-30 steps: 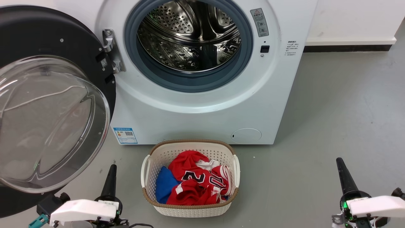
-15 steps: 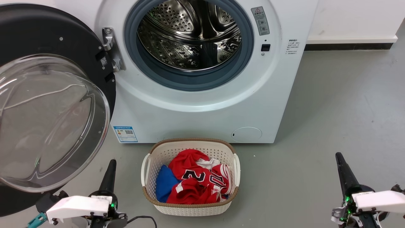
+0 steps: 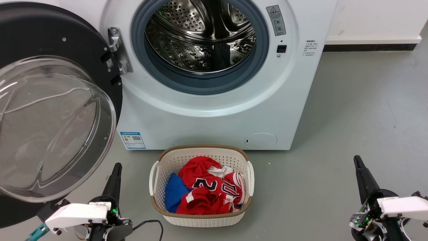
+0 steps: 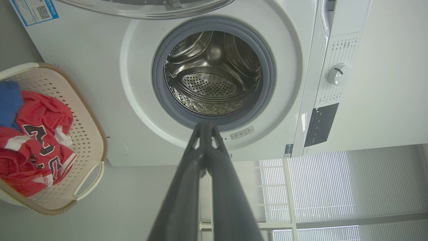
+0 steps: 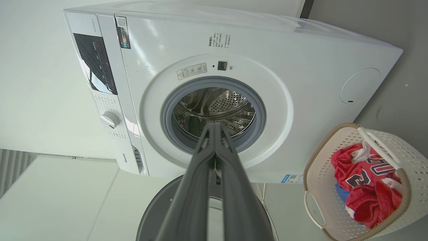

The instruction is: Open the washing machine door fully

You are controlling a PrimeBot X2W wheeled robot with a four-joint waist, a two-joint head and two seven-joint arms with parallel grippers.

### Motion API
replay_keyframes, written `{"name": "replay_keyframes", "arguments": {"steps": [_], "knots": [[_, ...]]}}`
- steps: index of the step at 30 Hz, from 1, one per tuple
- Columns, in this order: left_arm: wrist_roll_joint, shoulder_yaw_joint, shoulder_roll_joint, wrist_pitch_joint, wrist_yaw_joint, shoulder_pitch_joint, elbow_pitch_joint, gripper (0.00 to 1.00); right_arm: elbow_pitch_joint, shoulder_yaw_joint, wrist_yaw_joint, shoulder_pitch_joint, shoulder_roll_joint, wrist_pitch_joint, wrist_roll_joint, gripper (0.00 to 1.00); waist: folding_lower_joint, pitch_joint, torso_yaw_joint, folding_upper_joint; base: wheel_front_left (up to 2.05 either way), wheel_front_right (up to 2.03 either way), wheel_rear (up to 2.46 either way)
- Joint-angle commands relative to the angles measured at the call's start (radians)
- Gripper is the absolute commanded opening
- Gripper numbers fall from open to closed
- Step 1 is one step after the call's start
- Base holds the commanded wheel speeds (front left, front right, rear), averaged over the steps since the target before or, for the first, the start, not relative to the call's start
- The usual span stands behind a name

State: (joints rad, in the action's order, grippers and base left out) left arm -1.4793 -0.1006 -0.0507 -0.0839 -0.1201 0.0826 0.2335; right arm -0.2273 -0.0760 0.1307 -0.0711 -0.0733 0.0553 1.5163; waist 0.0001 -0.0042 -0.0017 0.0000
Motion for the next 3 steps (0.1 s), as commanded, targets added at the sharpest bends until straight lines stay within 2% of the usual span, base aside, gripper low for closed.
{"name": "replay_keyframes", "arguments": {"steps": [1,3], "knots": [[-0.025,-0.004,0.001,-0.006,-0.006,0.015,0.002,0.0,-0.002,-0.002,0.0,-0.021,-0.001,0.008,0.024,0.0,-0.0001,0.001,0.0,0.0,0.0,0.0,0.0],[-0.041,-0.006,0.001,-0.011,-0.007,0.019,0.004,0.0,-0.005,-0.003,0.0,-0.024,-0.001,0.013,0.038,0.0,-0.0001,0.002,0.0,0.0,0.0,0.0,0.0]]}}
